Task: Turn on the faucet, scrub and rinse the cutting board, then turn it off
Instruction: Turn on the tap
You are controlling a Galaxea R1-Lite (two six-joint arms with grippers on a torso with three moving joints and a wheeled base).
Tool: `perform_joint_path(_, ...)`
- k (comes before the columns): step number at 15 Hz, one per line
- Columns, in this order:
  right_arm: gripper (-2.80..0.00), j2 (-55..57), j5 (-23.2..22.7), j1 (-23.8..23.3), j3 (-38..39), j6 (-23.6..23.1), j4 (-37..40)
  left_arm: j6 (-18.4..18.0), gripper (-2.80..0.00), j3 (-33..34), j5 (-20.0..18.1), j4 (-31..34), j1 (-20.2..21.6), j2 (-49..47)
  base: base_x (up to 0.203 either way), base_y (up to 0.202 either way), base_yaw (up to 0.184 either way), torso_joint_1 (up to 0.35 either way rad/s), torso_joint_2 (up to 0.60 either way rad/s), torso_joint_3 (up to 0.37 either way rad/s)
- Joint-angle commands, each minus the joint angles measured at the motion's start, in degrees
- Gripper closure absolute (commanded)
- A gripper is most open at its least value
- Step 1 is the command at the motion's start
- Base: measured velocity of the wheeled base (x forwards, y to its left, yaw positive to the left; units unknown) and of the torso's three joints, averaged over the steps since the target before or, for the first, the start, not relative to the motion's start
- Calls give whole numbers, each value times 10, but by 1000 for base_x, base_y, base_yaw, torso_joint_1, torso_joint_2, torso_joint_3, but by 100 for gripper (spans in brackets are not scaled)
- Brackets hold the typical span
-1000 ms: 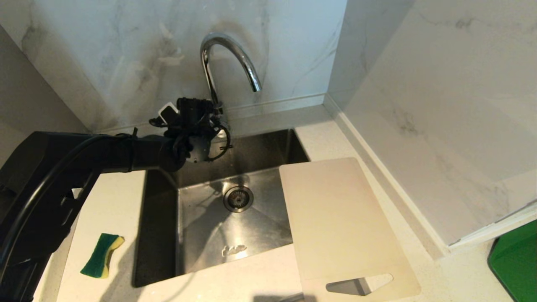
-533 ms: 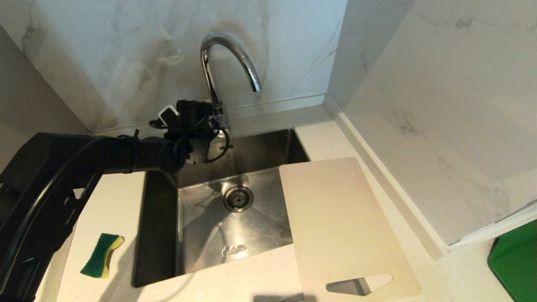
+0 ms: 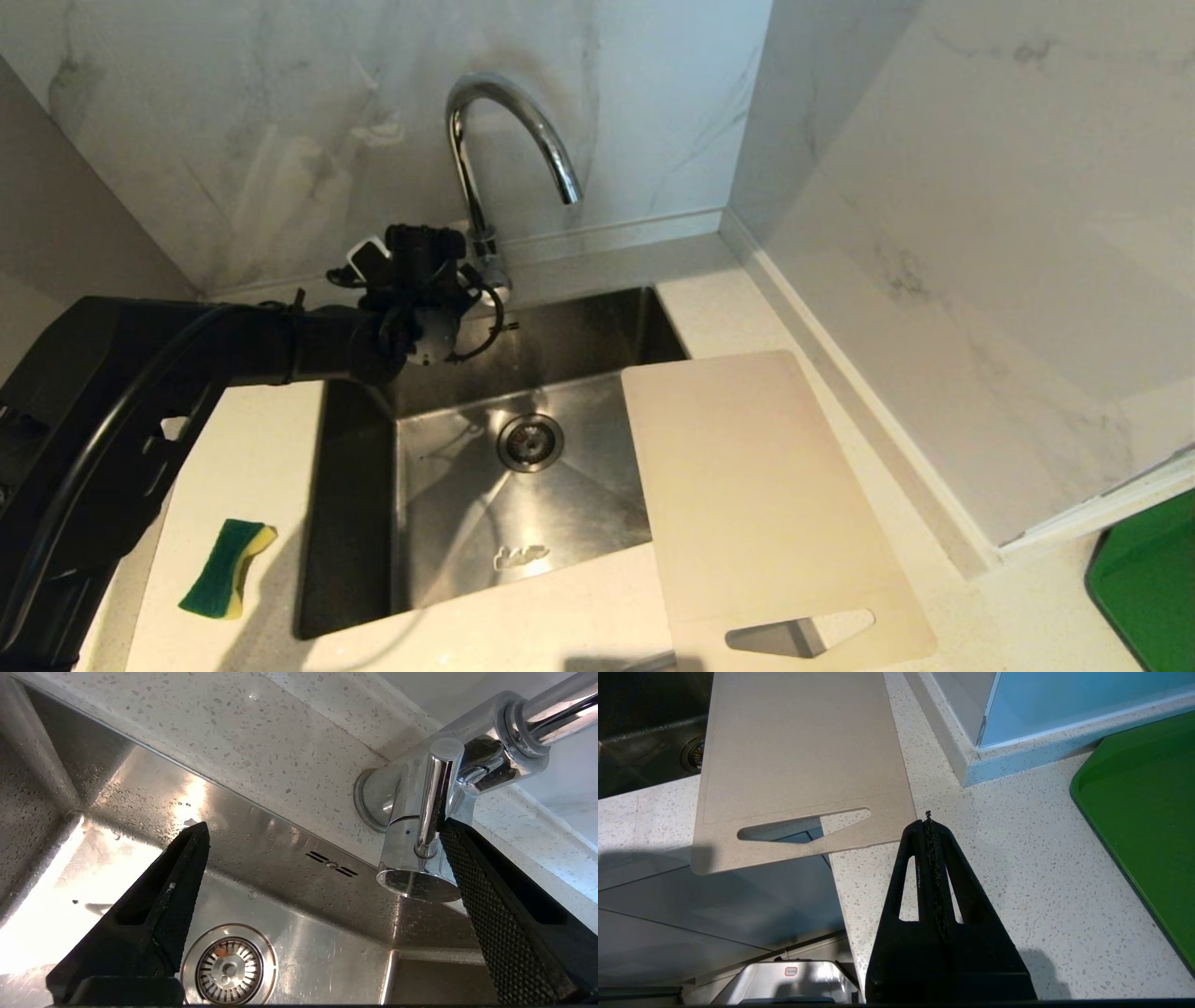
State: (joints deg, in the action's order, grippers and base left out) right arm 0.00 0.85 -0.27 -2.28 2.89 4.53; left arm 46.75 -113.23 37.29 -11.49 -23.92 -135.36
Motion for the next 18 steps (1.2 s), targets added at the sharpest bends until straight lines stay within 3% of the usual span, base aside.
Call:
perform_joint_path(1,0,1,0,0,0,0,0,3,-280,0,2,0,0,-1,0,0,0,0,0,0)
perform_joint_path(9,0,1,0,0,0,0,0,18,-280,1,5,52,-22,16,0,0,0,0,0,0)
perform_joint_path(14,0,1,0,0,0,0,0,19,-280,0,2,41,-40,34,0,0,0,0,0,0)
perform_joint_path(16,0,1,0,0,0,0,0,16,-280,0,19,7,-42,32,0,0,0,0,0,0)
perform_joint_path(18,0,1,0,0,0,0,0,2,-280,0,60,-11,-40,25,0,0,0,0,0,0)
